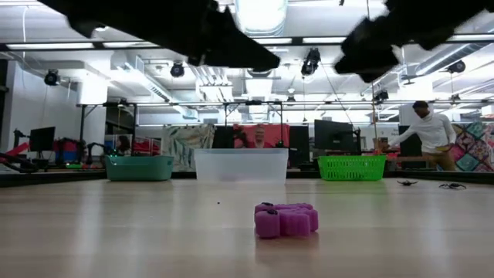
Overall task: Sort Halloween decoration
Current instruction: Put the black spider toy into the green bin
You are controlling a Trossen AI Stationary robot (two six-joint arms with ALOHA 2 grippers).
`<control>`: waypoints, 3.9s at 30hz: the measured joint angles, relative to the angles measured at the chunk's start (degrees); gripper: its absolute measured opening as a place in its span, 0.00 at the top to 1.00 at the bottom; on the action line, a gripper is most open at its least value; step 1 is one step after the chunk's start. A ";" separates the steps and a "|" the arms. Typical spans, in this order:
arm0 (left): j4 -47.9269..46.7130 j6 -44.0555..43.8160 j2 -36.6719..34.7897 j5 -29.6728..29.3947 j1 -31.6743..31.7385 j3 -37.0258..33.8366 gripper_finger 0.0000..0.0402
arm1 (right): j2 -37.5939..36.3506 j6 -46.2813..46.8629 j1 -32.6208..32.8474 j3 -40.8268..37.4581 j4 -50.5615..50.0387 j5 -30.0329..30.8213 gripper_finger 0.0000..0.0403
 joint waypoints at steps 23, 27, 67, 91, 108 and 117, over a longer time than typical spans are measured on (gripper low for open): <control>7.02 6.01 5.45 25.74 28.82 13.42 0.79 | -16.21 -13.61 -0.99 -5.56 0.43 0.07 0.50; 7.12 4.23 11.84 29.97 34.09 21.00 0.79 | -19.87 -15.95 -3.92 -5.74 -0.07 0.19 0.50; -15.82 -15.58 37.66 19.64 40.37 55.54 0.73 | -26.26 -7.61 -6.80 -5.76 0.76 -0.41 0.50; -17.06 -16.44 35.53 21.99 40.44 55.32 0.45 | -26.29 -2.69 -6.80 -5.71 3.03 -0.38 0.50; -27.91 -5.92 9.49 25.48 39.03 45.43 0.45 | -25.41 21.40 -6.20 -5.67 -8.69 7.54 0.50; -19.34 -7.34 -8.64 25.49 33.55 22.72 0.48 | -22.59 40.46 -10.73 -5.05 -22.84 14.02 0.50</control>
